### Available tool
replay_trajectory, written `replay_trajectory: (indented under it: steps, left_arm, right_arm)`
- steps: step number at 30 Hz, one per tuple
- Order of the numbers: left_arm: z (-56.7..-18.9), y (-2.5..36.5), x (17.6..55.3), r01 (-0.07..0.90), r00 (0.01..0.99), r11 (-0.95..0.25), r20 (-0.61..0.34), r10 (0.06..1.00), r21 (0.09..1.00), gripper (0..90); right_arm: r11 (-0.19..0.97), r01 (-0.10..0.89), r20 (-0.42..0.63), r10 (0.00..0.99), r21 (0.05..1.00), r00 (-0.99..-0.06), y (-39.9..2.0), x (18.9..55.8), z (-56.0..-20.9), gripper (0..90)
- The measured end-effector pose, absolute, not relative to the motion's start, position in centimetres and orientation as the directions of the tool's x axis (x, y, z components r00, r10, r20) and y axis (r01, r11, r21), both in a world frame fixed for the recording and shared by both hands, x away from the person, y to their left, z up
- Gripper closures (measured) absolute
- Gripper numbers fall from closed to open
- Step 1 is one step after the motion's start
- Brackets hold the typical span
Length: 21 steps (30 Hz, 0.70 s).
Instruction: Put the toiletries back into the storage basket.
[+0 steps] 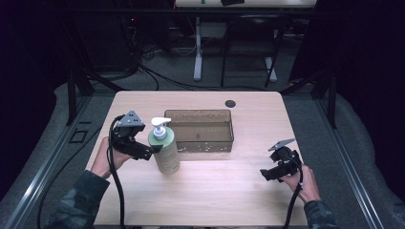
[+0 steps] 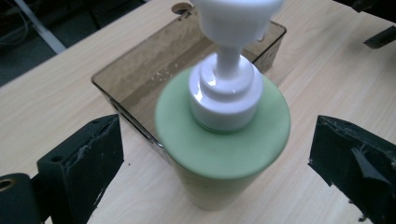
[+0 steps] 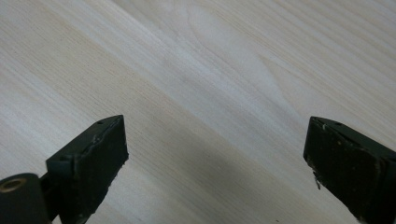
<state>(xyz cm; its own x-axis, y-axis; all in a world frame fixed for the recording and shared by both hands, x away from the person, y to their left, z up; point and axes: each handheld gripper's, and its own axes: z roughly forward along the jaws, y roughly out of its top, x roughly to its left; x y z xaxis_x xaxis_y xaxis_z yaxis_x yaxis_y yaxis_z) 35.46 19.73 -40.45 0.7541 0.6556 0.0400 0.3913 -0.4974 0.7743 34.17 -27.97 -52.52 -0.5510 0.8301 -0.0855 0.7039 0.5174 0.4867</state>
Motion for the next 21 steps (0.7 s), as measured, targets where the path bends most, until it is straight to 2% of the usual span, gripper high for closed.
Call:
replay_trajectory:
  steps: [9, 21]
  left_arm:
    - [-38.7, 20.6, 36.1, 0.392, 0.76, -0.47, 0.009, 0.65, 0.791, 3.5]
    - [-37.7, 19.5, 36.9, 0.386, 0.8, -0.529, 0.012, 0.6, 0.756, 2.9]
  right_arm:
    - [0.52, 0.703, -0.075, 0.826, 0.484, -0.559, -28.0, 34.2, -52.6, 4.7]
    - [0.527, 0.699, -0.078, 0.821, 0.483, -0.565, -28.1, 34.4, -52.8, 0.0]
